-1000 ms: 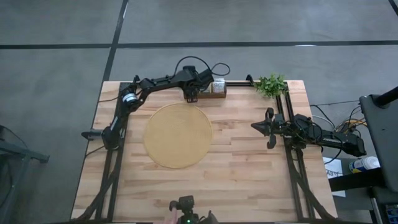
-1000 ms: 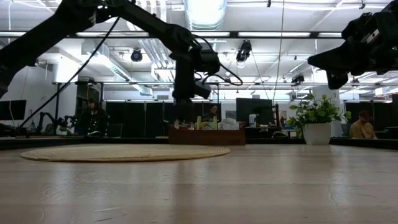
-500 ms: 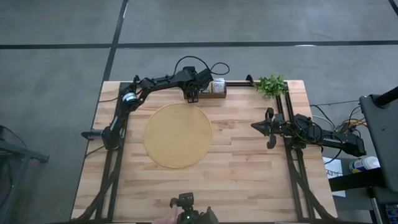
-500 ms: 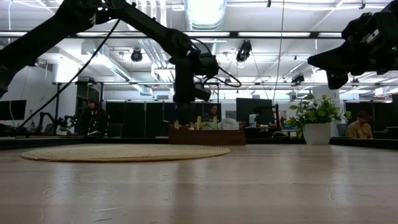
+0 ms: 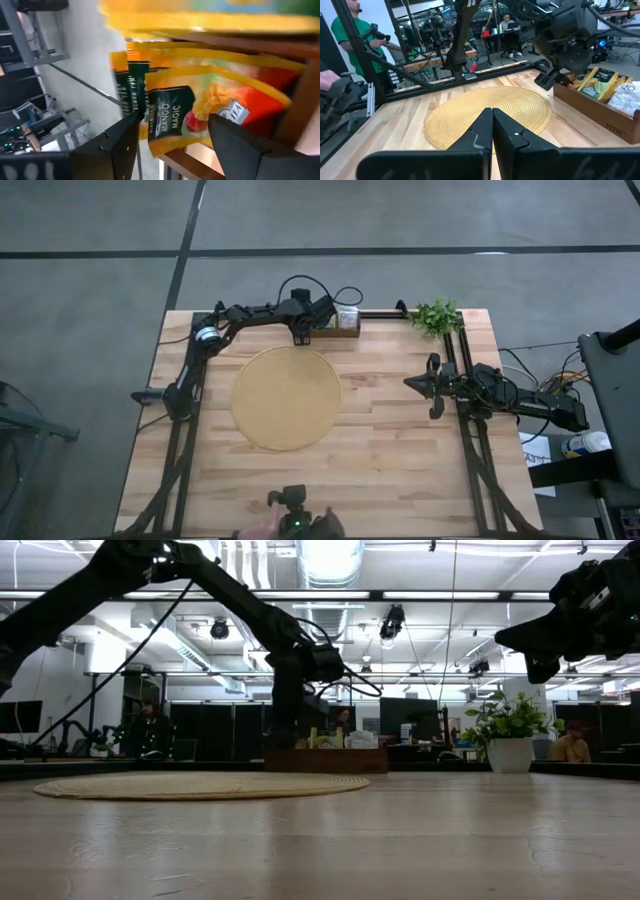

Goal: Pick & Place Tea
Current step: Put the orange tea bag into the left section of the wooden organizer

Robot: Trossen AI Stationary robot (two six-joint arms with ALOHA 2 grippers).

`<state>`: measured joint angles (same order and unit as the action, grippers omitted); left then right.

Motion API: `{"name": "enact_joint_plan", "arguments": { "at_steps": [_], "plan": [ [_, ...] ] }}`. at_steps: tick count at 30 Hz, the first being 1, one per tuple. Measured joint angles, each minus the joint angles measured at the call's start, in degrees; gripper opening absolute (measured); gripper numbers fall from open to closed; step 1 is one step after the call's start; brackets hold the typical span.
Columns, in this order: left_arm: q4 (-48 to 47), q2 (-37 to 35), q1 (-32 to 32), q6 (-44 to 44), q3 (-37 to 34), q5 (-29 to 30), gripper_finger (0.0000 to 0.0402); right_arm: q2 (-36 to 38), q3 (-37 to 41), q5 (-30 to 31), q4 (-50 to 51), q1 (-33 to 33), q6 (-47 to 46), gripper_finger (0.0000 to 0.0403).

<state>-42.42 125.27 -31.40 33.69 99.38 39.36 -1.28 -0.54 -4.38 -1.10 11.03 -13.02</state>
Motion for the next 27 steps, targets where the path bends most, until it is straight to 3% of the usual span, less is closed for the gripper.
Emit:
{"name": "enact_joint_plan", "arguments": {
  "at_steps": [9, 14, 22, 27],
  "plan": [
    [-1.7, 0.2, 1.6, -4.0, 6.8, 0.3, 0.0233, 0.0, 0.0, 0.0, 0.0, 0.0, 0.0, 0.0009],
    [-5.9, 0.2, 2.8, -8.0, 10.1, -3.6, 0.0233, 0.0, 0.0, 0.0, 0.0, 0.0, 0.0, 0.0009],
    [-12.9, -0.6, 4.0, -10.4, 10.9, -5.9, 0.0233, 0.0, 0.0, 0.0, 0.0, 0.0, 0.0, 0.0009],
    [-14.1, -5.5, 3.6, -13.2, 10.9, -5.8, 0.0233, 0.0, 0.0, 0.0, 0.0, 0.0, 0.0, 0.0009]
  ]
}}
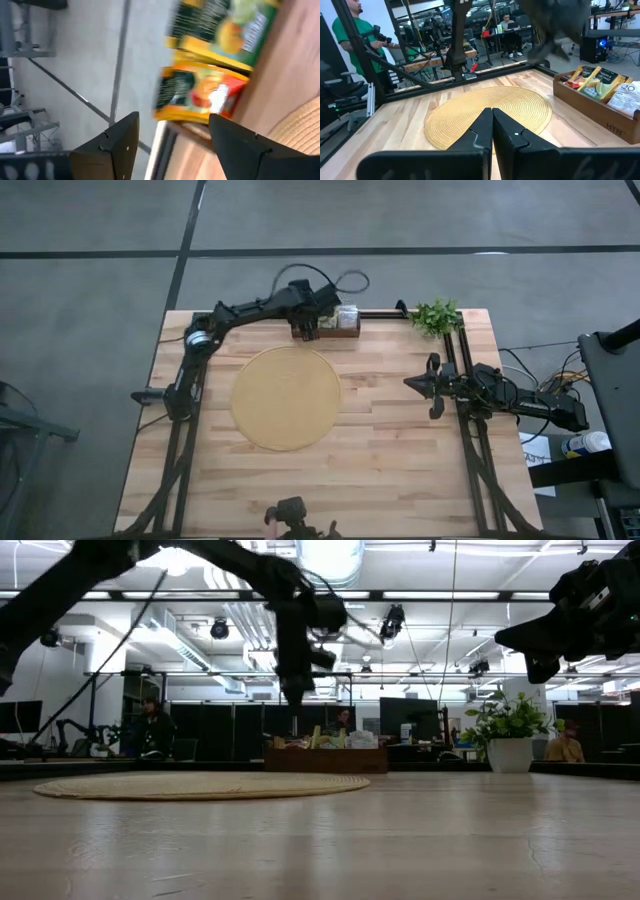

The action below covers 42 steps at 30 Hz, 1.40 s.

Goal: Pick & Place Tea
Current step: Put the orange tea bag into the left section of the wooden organizer

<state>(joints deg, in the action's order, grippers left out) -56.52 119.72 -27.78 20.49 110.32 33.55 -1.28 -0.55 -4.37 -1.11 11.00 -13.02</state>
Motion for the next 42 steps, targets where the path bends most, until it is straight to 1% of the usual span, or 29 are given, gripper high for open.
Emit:
{"name": "enact_joint_plan", "arguments": {
  "at_steps": [6, 10, 17, 26, 28, 31, 36, 38, 42],
  "plan": [
    [3.2, -8.6, -0.3, -1.7, 0.0, 0.1, 0.0233, 0.0, 0.0, 0.0, 0.0, 0.0, 0.0, 0.0009],
    [4.0, -13.1, -0.7, -2.2, 0.0, 0.5, 0.0233, 0.0, 0.0, 0.0, 0.0, 0.0, 0.0, 0.0009],
    [1.9, -17.3, -1.0, -2.0, 0.0, 4.2, 0.0233, 0.0, 0.0, 0.0, 0.0, 0.0, 0.0, 0.0009],
    [-0.7, -21.6, -0.7, -3.7, -0.1, 4.1, 0.0233, 0.0, 0.0, 0.0, 0.0, 0.0, 0.0, 0.0009],
    [-0.7, -23.3, -0.6, -3.9, -0.1, 0.8, 0.0233, 0.0, 0.0, 0.0, 0.0, 0.0, 0.0, 0.0009],
    [0.1, -26.0, -0.7, -5.3, -0.1, -5.9, 0.0233, 0.0, 0.0, 0.0, 0.0, 0.0, 0.0, 0.0009],
    [-0.1, -30.7, -0.6, -4.7, -1.0, -12.6, 0.0233, 0.0, 0.0, 0.0, 0.0, 0.0, 0.0, 0.0009],
    [-0.3, -33.0, -0.6, -4.6, -1.8, -16.1, 0.0233, 0.0, 0.0, 0.0, 0.0, 0.0, 0.0, 0.0009],
    [1.7, -37.6, -0.6, -9.1, -4.6, -27.2, 0.0233, 0.0, 0.0, 0.0, 0.0, 0.0, 0.0, 0.0009]
  ]
}}
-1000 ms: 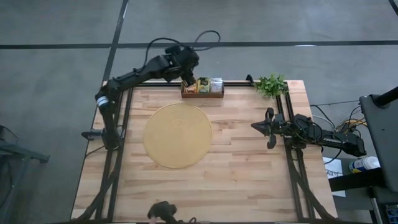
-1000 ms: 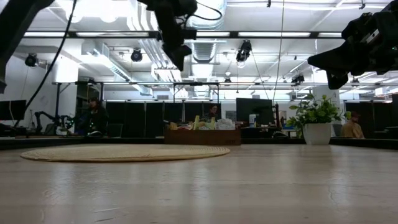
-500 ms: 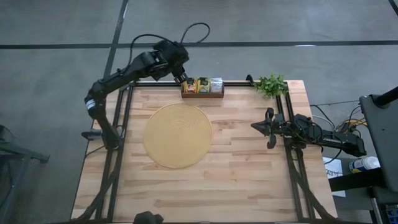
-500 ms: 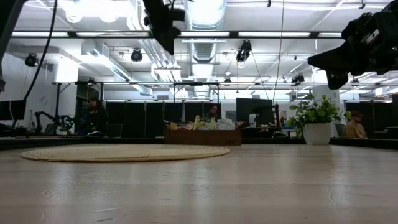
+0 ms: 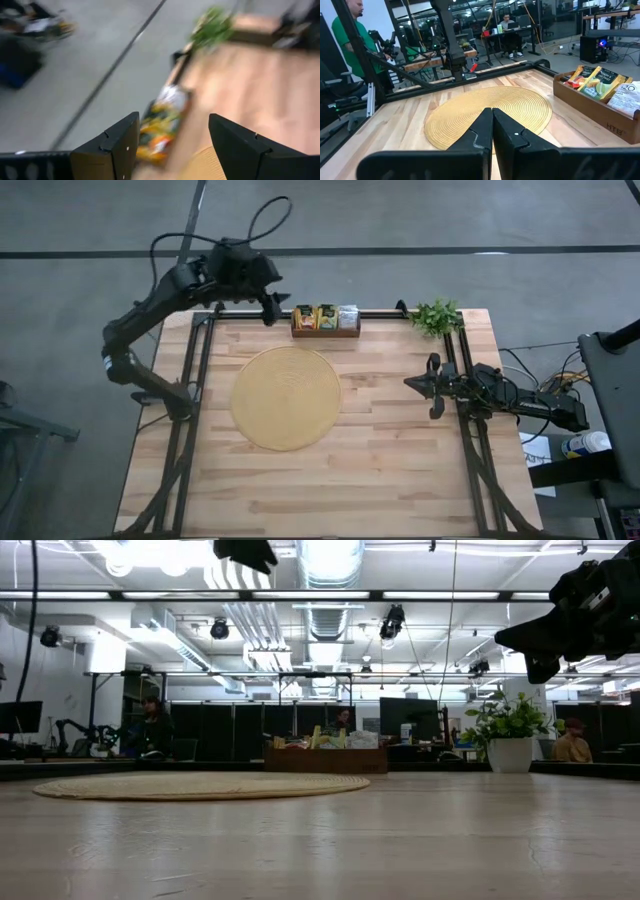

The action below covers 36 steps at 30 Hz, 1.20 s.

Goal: Pick & Place Tea
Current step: Put the orange tea bag into the left section of the wooden organizer

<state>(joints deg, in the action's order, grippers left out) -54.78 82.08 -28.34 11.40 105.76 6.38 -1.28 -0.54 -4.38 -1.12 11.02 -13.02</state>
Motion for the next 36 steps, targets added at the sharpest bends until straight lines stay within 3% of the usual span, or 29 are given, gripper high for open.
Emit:
{"name": "enact_joint_plan", "arguments": {
  "at_steps": [5, 9, 14, 18, 25, 36],
  "plan": [
    [8.0, -4.1, 0.4, -7.0, -9.2, -6.1, 0.0233, 0.0, 0.0, 0.0, 0.0, 0.0, 0.0, 0.0009],
    [14.7, -3.4, 0.4, -3.5, -19.1, -1.6, 0.0233, 0.0, 0.0, 0.0, 0.0, 0.0, 0.0, 0.0009],
    [20.6, 2.3, -0.6, 2.2, -27.7, 3.3, 0.0233, 0.0, 0.0, 0.0, 0.0, 0.0, 0.0, 0.0009],
    [20.6, 7.7, -1.7, 5.1, -29.3, 5.3, 0.0233, 0.0, 0.0, 0.0, 0.0, 0.0, 0.0, 0.0009],
    [28.5, 13.8, -1.8, 11.5, -28.6, 8.7, 0.0233, 0.0, 0.0, 0.0, 0.0, 0.0, 0.0, 0.0009],
    [33.1, 20.4, -1.9, 18.8, -27.7, 9.7, 0.0233, 0.0, 0.0, 0.0, 0.0, 0.0, 0.0, 0.0009]
  ]
}}
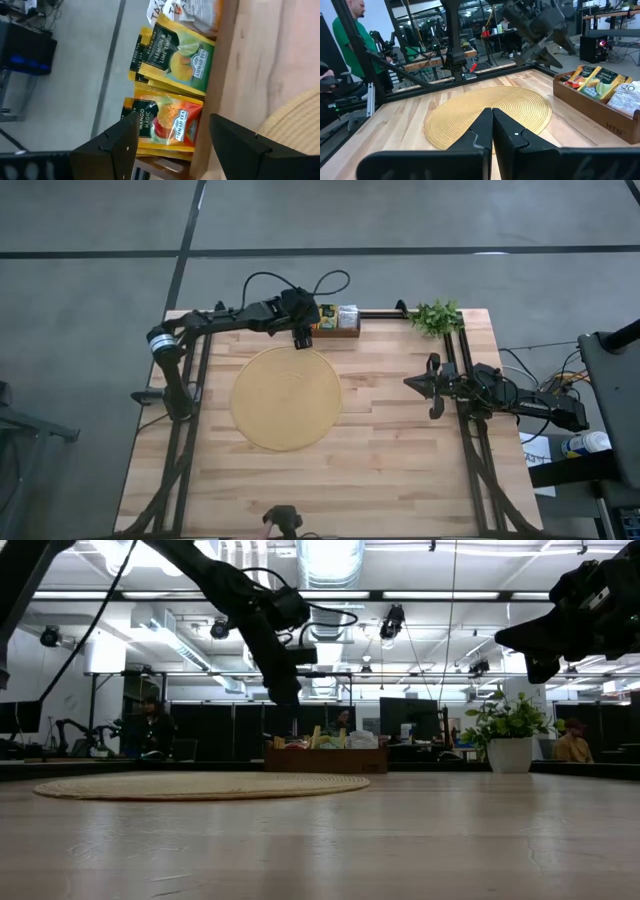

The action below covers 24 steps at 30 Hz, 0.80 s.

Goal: Pick & Place Tea
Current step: Put the orange tea bag into the left section of the wooden organizer

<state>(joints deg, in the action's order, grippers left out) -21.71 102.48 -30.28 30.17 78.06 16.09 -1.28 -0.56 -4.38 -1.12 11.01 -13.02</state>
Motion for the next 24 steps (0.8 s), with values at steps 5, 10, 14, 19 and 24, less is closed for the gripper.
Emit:
{"name": "enact_joint_plan", "arguments": {
  "at_steps": [5, 10, 14, 19, 24],
  "plan": [
    [3.0, 1.1, 0.0, 2.0, 0.0, 1.1, 0.0233, 0.0, 0.0, 0.0, 0.0, 0.0, 0.0, 0.0009],
    [4.9, 3.0, -0.3, 6.0, 0.0, 3.2, 0.0233, 0.0, 0.0, 0.0, 0.0, 0.0, 0.0, 0.0009],
    [5.1, 4.8, -0.7, 8.0, 0.2, 4.9, 0.0233, 0.0, 0.0, 0.0, 0.0, 0.0, 0.0, 0.0009],
    [5.1, 6.6, -1.6, 7.9, 1.9, 7.4, 0.0233, 0.0, 0.0, 0.0, 0.0, 0.0, 0.0, 0.0009],
    [4.5, 8.5, -2.3, 7.7, 4.9, 4.2, 0.0233, 0.0, 0.0, 0.0, 0.0, 0.0, 0.0, 0.0009]
  ]
}}
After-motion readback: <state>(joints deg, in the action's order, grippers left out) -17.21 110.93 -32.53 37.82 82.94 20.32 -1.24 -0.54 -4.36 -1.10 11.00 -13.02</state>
